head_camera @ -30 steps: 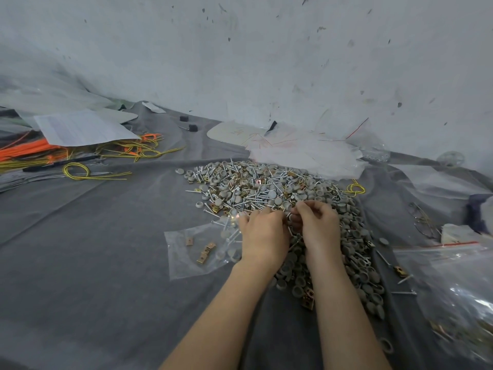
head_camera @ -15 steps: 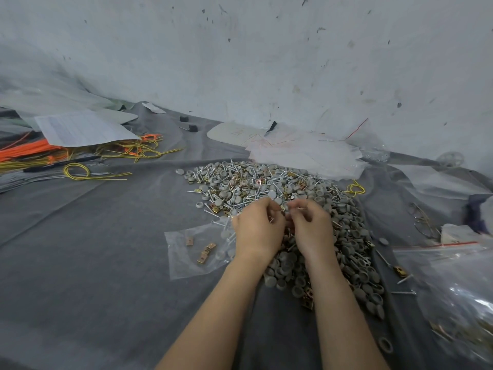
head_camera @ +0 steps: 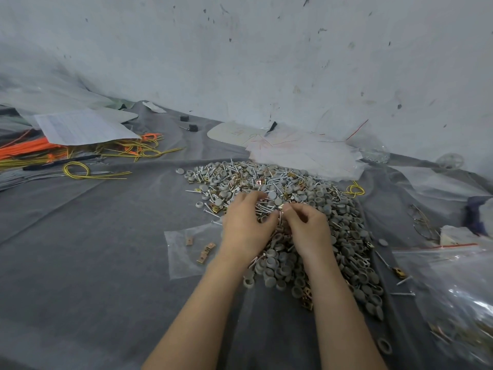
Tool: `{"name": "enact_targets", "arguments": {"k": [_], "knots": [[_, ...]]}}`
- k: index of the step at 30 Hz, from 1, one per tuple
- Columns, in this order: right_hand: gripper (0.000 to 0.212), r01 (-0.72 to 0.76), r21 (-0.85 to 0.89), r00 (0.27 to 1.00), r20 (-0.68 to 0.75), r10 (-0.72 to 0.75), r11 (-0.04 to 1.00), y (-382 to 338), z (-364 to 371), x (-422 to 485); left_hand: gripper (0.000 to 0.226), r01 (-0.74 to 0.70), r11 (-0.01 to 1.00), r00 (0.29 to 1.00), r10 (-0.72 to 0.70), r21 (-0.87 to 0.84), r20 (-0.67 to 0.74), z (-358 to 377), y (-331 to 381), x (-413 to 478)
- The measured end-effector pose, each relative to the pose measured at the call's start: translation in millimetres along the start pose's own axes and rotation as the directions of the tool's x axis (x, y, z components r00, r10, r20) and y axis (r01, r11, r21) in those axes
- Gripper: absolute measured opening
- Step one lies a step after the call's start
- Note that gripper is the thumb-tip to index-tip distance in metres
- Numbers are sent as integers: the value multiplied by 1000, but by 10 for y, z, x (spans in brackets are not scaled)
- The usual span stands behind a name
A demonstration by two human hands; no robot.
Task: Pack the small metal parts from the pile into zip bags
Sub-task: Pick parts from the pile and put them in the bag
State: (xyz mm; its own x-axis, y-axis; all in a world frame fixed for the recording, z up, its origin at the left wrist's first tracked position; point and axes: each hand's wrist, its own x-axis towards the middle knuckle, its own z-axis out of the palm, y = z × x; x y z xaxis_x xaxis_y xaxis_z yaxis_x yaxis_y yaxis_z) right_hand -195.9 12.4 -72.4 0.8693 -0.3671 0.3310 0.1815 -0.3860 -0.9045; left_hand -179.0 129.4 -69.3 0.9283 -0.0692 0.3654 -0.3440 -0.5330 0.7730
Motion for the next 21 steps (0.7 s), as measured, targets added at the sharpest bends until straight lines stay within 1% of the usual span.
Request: {"name": "enact_targets", "arguments": {"k": [1,3,4,6,9,12,15,18,21], "knots": [[16,-25,8,1000,-14,25,1000,10,-4,4,67,-21,989,997,10,143,75,-66,-65,18],[15,-60,9,998,-24,60,998,20,-7,9,105,-16,935,966,-78,355,247,-195,-200,51],[17,-65,-1,998,-22,65,998,19,-5,7,117,-8,910,943,-131,415,305,-234,-270,61],[18,-57,-27,998,-16,57,998,3,1,-8,130,3,886,910,-194,464,366,-247,-377,75],[21,-38,-42,999,-11,38,998,-26,-1,-37,132,-4,873,900,-210,489,382,-188,-455,88],[18,-42,-43,999,-8,41,998,-37,2,-45,126,-22,881,923,-164,472,349,-144,-497,81],[15,-42,-42,999,-3,42,998,-47,23,-51,116,-40,899,961,-84,436,262,-144,-516,66],[15,6,-82,1000,6,-6,997,-58,56,-64,113,-37,920,986,-30,391,165,-157,-501,38],[12,76,-162,994,91,-61,984,-68,130,-89,106,-67,944,995,38,324,96,-142,-466,-12]]}}
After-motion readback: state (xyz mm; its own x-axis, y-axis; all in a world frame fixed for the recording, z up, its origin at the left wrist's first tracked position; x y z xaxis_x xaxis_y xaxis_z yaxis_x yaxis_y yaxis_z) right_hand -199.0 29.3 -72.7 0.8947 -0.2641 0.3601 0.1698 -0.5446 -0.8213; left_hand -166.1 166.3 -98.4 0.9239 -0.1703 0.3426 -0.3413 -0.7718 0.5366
